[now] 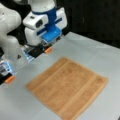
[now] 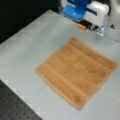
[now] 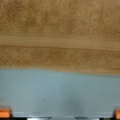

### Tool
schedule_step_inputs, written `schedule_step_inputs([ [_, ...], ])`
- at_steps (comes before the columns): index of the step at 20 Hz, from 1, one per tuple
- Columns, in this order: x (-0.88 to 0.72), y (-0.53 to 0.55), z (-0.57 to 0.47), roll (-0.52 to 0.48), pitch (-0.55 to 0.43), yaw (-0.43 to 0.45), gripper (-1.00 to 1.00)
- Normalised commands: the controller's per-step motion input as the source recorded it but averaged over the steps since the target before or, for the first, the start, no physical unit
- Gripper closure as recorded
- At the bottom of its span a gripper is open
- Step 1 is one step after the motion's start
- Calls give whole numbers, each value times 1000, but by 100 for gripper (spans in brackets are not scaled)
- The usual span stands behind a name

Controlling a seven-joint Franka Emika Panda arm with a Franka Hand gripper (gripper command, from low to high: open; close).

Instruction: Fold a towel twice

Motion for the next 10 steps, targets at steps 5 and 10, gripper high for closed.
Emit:
schedule_step_inputs([
  [5,97,70,-4,-11,124,120,-100],
  [10,327,230,-14,25,130,52,-100],
])
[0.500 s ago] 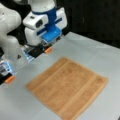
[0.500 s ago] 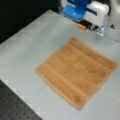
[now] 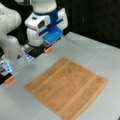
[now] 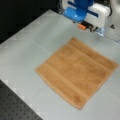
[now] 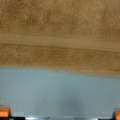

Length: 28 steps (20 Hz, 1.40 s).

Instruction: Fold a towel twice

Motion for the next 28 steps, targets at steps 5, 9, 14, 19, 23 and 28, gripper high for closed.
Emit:
schedule_step_inputs([
  [5,464,299,56,-15,137,-52,-100],
  [9,467,270,106,3,171,-193,-100],
  [14,591,415,27,51,222,-306,-100],
  [19,676,436,16,80,272,-380,-100],
  [23,654,341,-19,91,212,-416,-100],
  [28,561,296,-85,30,160,-392,-100],
])
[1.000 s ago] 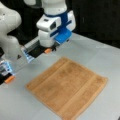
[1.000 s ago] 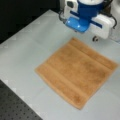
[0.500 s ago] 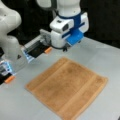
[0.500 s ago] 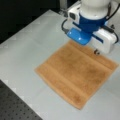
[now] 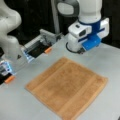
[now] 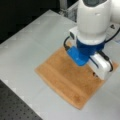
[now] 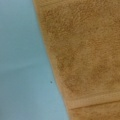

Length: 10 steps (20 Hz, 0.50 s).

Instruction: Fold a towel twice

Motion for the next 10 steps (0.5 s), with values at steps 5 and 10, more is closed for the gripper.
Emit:
schedule_step_inputs([
  [5,504,252,-126,-136,125,-285,-100],
  [10,550,227,-201,-324,143,-142,-100],
])
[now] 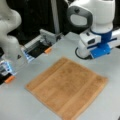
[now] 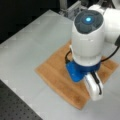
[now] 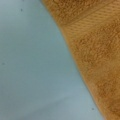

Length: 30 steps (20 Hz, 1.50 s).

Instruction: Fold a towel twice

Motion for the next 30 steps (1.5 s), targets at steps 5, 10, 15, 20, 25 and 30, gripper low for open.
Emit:
schedule_step_inputs([
  [5,503,188,-160,-359,95,-41,-100],
  [10,376,89,-54,-337,79,-26,-100],
  [15,324,45,-75,-298,50,-22,-100],
  [20,333,122,-74,-297,57,-55,-100],
  [25,306,153,-12,-315,73,-66,-100],
  [30,301,127,-42,-369,74,-34,-100],
])
